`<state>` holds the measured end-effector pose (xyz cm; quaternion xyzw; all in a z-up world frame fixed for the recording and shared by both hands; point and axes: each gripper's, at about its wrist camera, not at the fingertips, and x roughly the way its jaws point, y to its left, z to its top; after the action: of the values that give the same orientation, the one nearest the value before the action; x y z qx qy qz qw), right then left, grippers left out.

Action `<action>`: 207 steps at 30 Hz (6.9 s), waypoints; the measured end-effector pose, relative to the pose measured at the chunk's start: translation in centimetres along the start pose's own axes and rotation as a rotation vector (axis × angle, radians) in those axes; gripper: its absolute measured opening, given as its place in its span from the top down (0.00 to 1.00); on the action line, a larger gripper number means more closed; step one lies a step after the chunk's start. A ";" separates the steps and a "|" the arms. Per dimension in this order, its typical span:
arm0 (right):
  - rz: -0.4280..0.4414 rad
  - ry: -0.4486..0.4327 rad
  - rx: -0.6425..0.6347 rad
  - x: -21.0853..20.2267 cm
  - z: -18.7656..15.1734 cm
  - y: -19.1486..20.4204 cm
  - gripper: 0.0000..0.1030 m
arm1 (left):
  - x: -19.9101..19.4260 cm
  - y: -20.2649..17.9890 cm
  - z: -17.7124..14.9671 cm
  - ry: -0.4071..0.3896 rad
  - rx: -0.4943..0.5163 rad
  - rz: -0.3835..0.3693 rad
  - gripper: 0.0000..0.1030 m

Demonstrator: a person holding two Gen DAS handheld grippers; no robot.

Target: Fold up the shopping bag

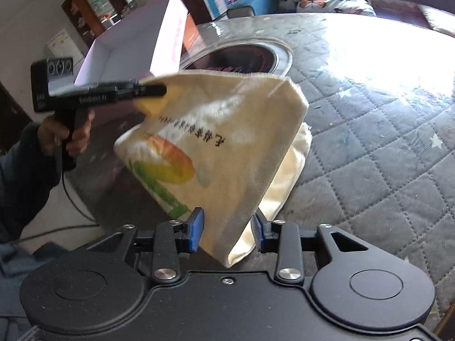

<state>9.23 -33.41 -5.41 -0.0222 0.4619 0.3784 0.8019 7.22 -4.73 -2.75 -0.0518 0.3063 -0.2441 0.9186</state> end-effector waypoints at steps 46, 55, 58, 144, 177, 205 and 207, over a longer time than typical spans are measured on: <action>-0.270 -0.019 -0.290 10.4 5.8 4.5 0.55 | -3.0 -2.2 -0.7 -0.047 0.116 0.120 0.85; -0.260 0.014 -0.291 11.0 6.5 4.4 0.54 | 1.4 -1.2 0.1 0.033 0.092 0.159 0.87; -0.257 0.023 -0.295 11.1 6.6 4.3 0.54 | 2.3 -0.8 0.4 0.049 0.088 0.172 0.88; -0.286 -0.006 -0.310 6.3 -1.2 6.1 0.54 | -1.1 -6.4 -5.9 0.139 0.384 0.027 0.87; -0.220 -0.015 -0.295 7.6 -0.3 6.7 0.54 | -4.4 -3.6 -7.5 0.095 0.310 0.133 0.87; -0.245 -0.058 -0.304 7.0 2.2 6.3 0.52 | -4.5 -6.0 -6.0 0.091 0.391 0.096 0.83; -0.261 -0.081 -0.301 7.1 3.2 5.9 0.52 | -3.6 -6.1 -6.2 0.118 0.389 0.090 0.83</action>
<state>9.85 -23.82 -7.12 -0.1864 0.3607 0.3366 0.8496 -1.42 -8.00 -4.33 0.1546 0.3084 -0.2601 0.9018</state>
